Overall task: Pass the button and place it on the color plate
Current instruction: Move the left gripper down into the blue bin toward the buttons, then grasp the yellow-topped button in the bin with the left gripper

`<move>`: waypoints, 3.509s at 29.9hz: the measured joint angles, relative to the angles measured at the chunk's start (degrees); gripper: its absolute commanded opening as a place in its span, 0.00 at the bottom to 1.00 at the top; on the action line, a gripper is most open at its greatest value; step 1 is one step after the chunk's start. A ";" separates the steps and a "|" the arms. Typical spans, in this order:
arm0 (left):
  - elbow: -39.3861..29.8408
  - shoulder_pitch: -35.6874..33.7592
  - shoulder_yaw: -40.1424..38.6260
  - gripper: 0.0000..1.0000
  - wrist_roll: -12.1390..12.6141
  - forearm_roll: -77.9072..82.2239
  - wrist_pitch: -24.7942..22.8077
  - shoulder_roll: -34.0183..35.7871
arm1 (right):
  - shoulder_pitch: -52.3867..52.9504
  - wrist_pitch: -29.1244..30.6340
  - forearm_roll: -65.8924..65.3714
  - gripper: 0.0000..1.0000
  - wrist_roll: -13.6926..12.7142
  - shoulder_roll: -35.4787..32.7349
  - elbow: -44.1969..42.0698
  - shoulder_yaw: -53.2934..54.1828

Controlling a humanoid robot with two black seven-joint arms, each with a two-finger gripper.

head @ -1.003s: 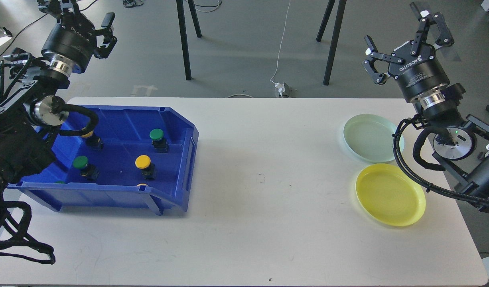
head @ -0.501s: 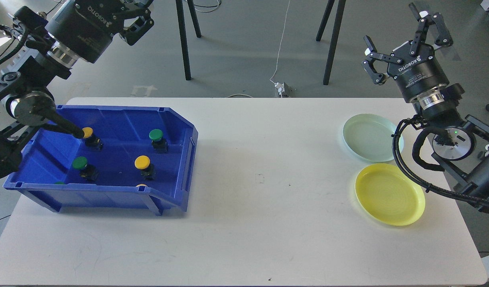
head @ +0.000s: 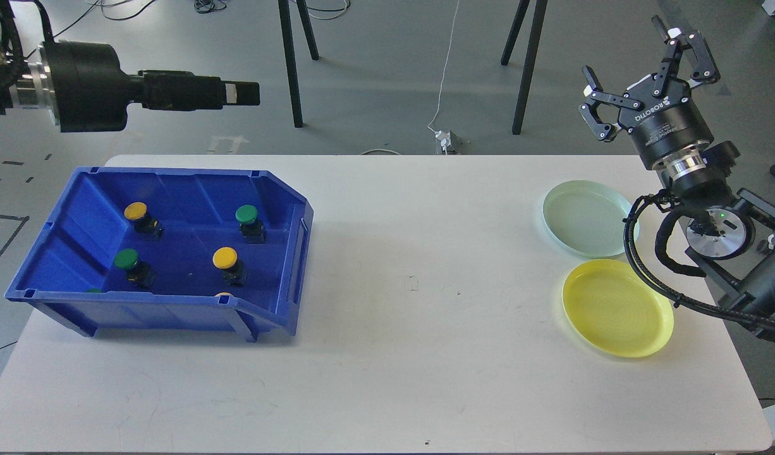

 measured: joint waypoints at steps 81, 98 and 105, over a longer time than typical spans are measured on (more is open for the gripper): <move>37.62 16.33 19.47 0.87 0.00 15.76 0.00 -30.51 | -2.73 0.00 0.00 0.99 -0.19 -2.20 -4.43 -0.27; 37.62 17.74 19.46 0.64 0.00 15.67 0.00 -30.65 | -3.11 0.00 0.00 0.99 -0.19 -2.20 -4.51 -0.27; 37.62 17.75 18.23 0.64 0.00 15.61 0.00 -30.68 | -3.52 -0.01 0.00 0.99 -0.23 -2.27 -4.51 -0.21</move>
